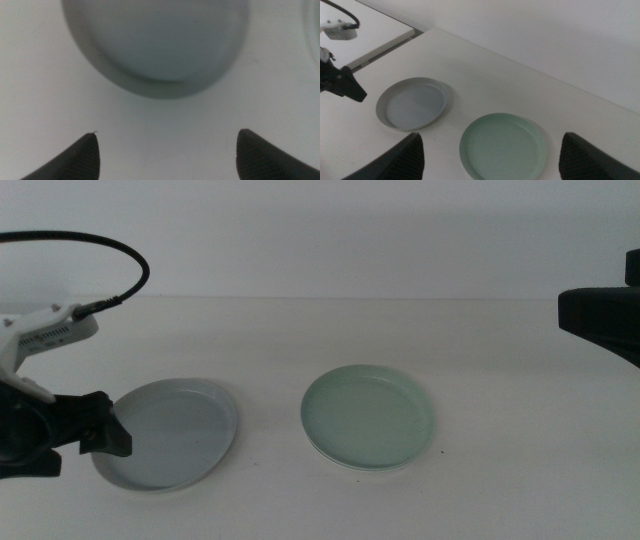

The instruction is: Stack the three bowls on top of each other.

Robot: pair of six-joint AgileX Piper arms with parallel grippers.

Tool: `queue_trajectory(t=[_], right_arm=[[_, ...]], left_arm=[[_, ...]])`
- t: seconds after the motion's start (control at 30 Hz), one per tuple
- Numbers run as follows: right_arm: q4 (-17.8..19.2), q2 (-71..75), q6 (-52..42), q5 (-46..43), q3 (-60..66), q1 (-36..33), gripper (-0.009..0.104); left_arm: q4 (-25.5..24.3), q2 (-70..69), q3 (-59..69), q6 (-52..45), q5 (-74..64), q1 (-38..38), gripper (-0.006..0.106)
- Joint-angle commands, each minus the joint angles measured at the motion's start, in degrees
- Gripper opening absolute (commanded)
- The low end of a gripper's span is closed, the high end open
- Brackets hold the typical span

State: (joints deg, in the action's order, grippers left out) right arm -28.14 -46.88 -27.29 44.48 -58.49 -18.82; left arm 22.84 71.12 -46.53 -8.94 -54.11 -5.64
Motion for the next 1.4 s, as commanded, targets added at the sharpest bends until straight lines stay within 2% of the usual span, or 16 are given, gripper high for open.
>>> queue_trajectory(t=[0.0,0.23,0.4,0.63,1.03,1.1,1.2,1.3,1.37], right_arm=[[0.2,0.2,-0.2,-0.8,0.2,0.0,0.093],[0.2,0.2,-0.2,-0.8,0.2,0.0,0.093],[0.2,0.2,-0.2,-0.8,0.2,0.0,0.093],[0.2,0.2,-0.2,-0.8,0.2,0.0,0.093],[0.2,0.2,-0.2,-0.8,0.2,0.0,0.093],[0.2,0.2,-0.2,-0.8,0.2,0.0,0.093],[0.2,0.2,-0.2,-0.8,0.2,0.0,0.093],[0.2,0.2,-0.2,-0.8,0.2,0.0,0.093],[0.2,0.2,-0.2,-0.8,0.2,0.0,0.093]], left_arm=[[-1.6,2.2,-0.4,4.2,2.7,-0.1,0.094],[-3.9,6.8,-0.8,5.2,14.6,-0.1,0.094],[-8.3,14.4,-6.6,4.5,11.3,-0.2,0.094],[-11.8,24.0,-16.5,2.5,6.8,-0.2,0.094],[-11.7,36.9,-20.7,0.8,6.3,-0.2,0.093],[-11.7,38.1,-20.7,0.8,6.8,-0.2,0.09],[-10.8,38.8,-20.7,0.8,7.6,-0.2,0.08],[-10.4,38.8,-20.7,0.8,8.1,-0.2,0.064],[-10.4,38.8,-20.7,0.8,8.1,-0.2,0.047]])
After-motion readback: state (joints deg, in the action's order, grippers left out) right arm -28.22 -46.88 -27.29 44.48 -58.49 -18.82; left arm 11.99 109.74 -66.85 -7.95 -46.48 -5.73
